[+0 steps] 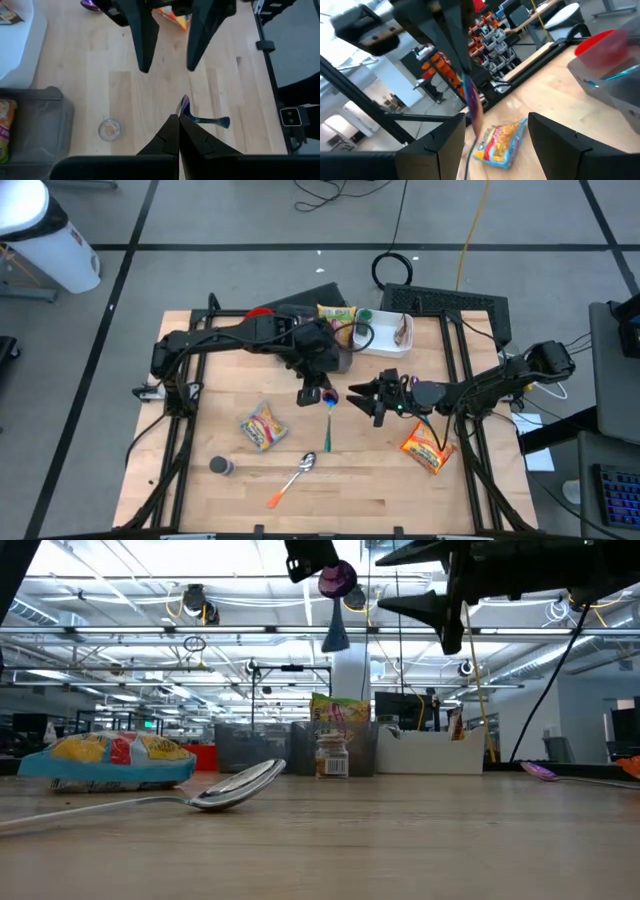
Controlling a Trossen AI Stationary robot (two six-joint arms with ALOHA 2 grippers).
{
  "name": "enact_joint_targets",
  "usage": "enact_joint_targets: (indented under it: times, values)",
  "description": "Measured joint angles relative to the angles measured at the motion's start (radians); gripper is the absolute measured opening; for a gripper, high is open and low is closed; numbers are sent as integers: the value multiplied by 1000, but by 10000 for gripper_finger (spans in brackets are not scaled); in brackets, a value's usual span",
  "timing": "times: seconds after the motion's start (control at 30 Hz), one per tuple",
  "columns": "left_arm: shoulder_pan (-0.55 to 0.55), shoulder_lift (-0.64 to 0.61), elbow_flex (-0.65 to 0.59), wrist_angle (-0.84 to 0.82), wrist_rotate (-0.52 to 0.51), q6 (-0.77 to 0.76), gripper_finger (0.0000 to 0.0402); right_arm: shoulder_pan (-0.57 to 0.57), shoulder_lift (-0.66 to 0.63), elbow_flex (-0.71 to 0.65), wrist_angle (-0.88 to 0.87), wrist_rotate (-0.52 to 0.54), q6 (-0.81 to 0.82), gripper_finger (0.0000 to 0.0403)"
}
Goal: Pick & Place Food Item
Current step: Put the bottom purple and blue spoon into the left black bin
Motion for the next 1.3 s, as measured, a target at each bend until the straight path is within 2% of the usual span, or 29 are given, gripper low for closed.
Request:
enact_joint_targets:
  times: [0.3, 0.57, 0.97, 1.1, 1.3]
  values:
    - [2, 0, 0, 58, 9, -22, 0, 0, -1, 37, 21, -36, -37, 210]
    - [3, 0, 0, 65, 10, -23, 0, -27, -1, 118, -137, -46, -78, 210]
    - [3, 0, 0, 88, 10, -25, 0, -60, -1, 120, -150, -98, -55, 208]
    - [6, 0, 0, 99, 10, -25, 0, -60, -1, 120, -164, -99, -55, 188]
    - [10, 0, 0, 99, 10, -25, 0, -60, -1, 120, -174, -101, -54, 135]
